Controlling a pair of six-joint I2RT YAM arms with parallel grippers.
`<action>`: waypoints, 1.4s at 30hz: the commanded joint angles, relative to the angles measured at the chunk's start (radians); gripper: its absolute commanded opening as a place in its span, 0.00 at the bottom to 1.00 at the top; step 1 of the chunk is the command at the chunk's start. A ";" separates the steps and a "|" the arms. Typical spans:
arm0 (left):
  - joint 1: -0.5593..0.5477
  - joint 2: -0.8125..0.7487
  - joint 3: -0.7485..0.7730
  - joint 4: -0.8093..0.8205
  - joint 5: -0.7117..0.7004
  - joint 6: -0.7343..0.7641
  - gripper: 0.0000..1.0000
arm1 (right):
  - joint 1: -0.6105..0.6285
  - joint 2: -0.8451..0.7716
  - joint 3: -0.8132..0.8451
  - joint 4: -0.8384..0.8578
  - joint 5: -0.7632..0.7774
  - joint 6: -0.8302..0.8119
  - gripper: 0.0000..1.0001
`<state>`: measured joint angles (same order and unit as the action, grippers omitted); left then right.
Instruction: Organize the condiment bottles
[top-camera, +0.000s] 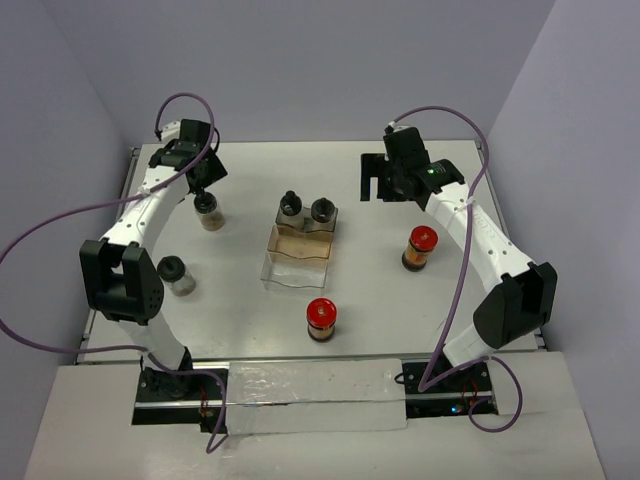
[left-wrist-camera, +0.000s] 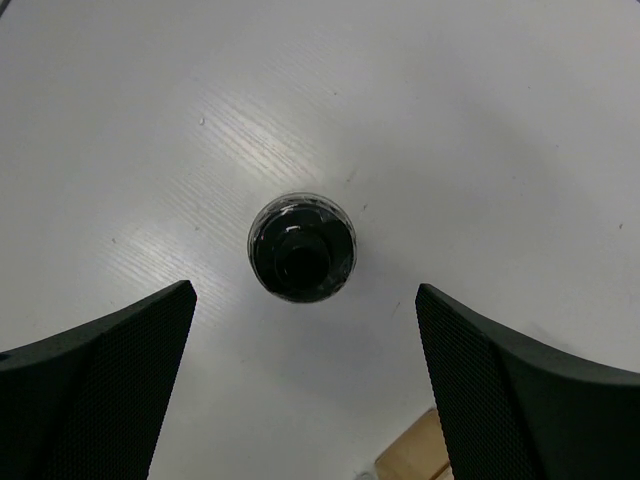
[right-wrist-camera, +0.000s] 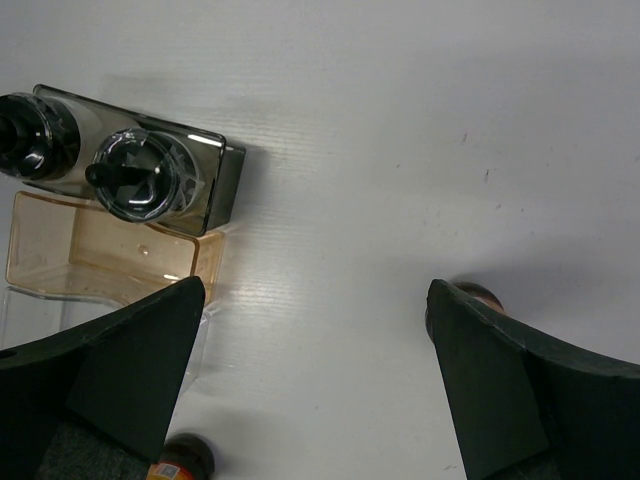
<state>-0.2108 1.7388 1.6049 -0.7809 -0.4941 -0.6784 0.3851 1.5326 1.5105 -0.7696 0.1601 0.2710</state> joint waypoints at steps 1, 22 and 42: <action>0.044 0.065 0.041 0.049 0.052 -0.052 0.99 | -0.006 -0.017 -0.004 0.035 -0.006 -0.001 1.00; 0.044 0.146 -0.048 0.118 0.089 -0.052 0.93 | -0.005 0.018 0.021 0.021 -0.014 -0.001 1.00; 0.033 0.145 -0.081 0.140 0.122 -0.032 0.70 | -0.004 0.025 0.023 0.016 -0.007 -0.001 1.00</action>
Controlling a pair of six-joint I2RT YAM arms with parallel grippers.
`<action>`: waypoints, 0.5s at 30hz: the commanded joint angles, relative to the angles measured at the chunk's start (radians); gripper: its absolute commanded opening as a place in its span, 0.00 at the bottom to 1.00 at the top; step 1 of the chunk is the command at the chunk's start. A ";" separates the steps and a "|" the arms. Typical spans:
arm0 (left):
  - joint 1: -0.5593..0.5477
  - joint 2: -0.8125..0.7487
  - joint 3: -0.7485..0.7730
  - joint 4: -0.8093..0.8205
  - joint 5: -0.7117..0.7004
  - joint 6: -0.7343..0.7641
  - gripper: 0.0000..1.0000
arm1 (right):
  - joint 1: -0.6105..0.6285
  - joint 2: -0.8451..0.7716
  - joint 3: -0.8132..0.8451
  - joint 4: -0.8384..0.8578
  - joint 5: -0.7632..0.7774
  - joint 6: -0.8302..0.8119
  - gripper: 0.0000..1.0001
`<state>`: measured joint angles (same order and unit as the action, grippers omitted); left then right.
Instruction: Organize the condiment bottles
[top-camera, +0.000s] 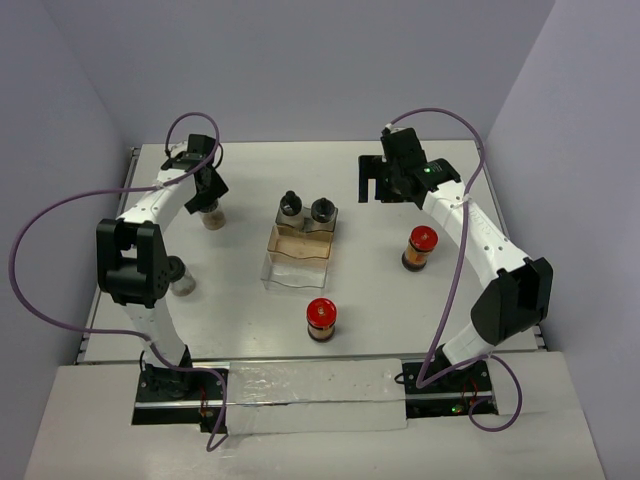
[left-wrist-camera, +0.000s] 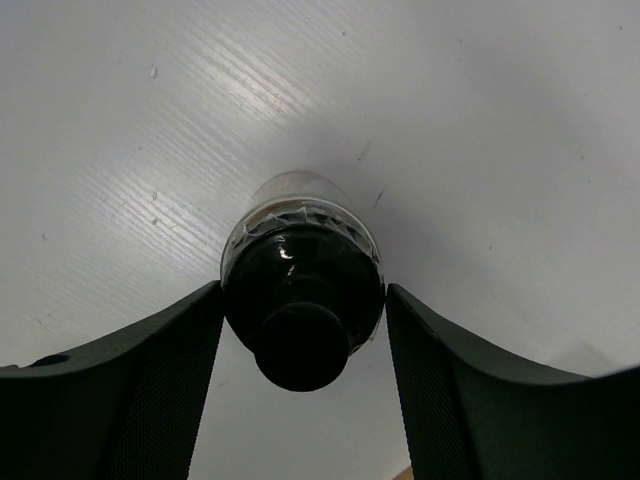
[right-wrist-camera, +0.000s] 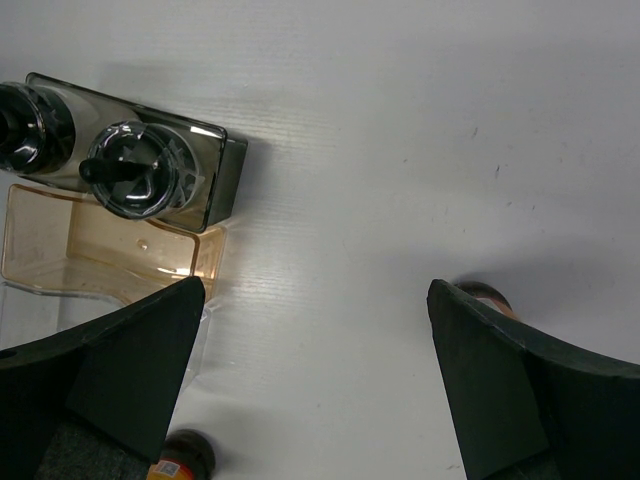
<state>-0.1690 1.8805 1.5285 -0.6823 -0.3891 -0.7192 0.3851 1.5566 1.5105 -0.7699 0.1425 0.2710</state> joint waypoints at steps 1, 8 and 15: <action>-0.009 0.003 -0.005 0.041 0.015 0.010 0.70 | -0.003 0.001 0.021 0.018 0.010 -0.001 1.00; -0.010 0.025 0.012 0.023 0.004 0.021 0.84 | -0.004 0.000 0.020 0.020 0.004 -0.001 1.00; -0.012 0.031 0.010 0.027 -0.005 0.024 0.79 | -0.004 -0.001 0.023 0.017 0.005 -0.001 1.00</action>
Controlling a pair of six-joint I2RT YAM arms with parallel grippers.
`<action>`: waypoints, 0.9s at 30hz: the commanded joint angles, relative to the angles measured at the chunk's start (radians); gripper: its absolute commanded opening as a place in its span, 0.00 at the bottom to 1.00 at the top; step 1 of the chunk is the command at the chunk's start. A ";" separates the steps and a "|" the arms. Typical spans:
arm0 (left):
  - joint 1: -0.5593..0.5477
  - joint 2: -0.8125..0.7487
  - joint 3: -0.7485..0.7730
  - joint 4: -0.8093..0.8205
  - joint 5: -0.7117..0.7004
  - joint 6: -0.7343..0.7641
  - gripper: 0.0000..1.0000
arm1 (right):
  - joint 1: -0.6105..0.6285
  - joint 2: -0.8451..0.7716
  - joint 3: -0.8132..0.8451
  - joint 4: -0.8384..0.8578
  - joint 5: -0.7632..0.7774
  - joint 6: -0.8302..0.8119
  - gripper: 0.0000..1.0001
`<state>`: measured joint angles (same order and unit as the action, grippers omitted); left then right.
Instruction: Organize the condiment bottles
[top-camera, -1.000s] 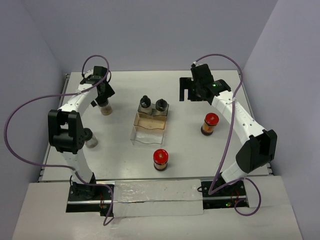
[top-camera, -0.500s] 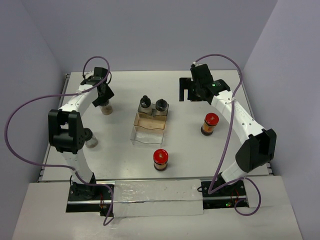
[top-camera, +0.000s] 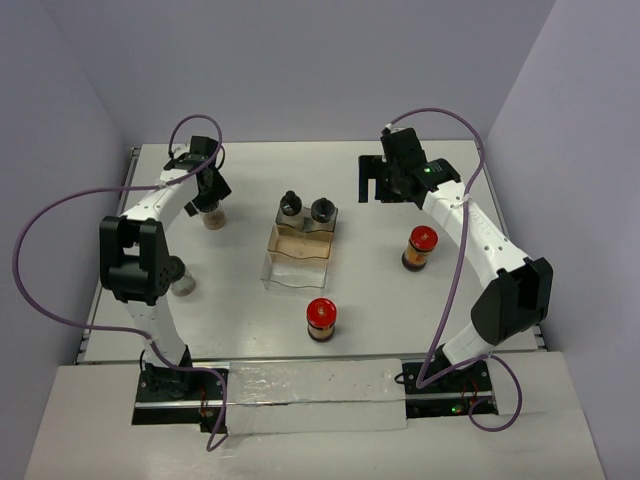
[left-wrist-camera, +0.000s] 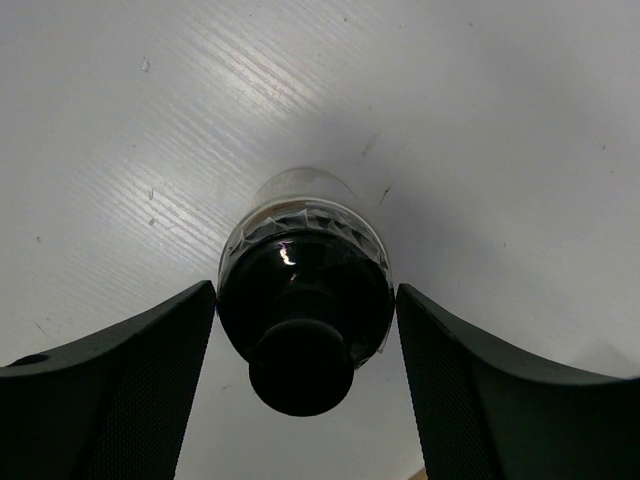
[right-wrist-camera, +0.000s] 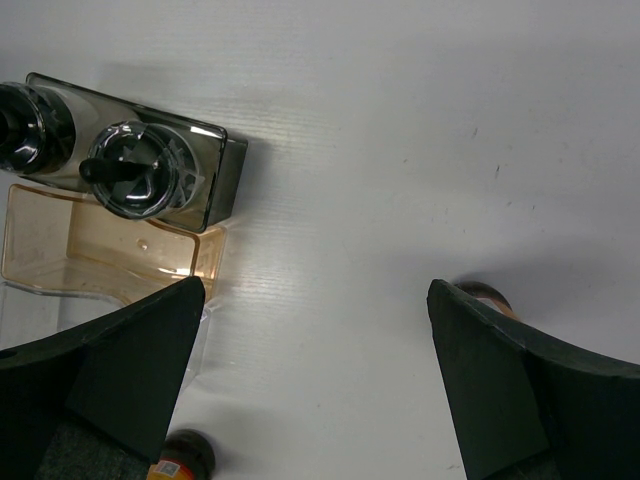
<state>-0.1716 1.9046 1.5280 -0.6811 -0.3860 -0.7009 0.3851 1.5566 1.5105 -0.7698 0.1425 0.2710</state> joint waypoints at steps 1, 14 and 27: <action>-0.009 0.008 0.011 0.026 -0.009 0.006 0.76 | -0.003 0.000 0.024 0.017 0.003 -0.001 1.00; -0.062 -0.084 0.072 -0.047 -0.115 0.094 0.10 | 0.000 -0.012 0.031 0.016 -0.004 -0.001 1.00; -0.161 -0.329 0.068 -0.124 -0.044 0.222 0.10 | 0.000 -0.010 0.016 0.022 0.003 -0.001 1.00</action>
<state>-0.3087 1.6812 1.5513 -0.7959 -0.4548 -0.5245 0.3855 1.5570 1.5120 -0.7696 0.1417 0.2710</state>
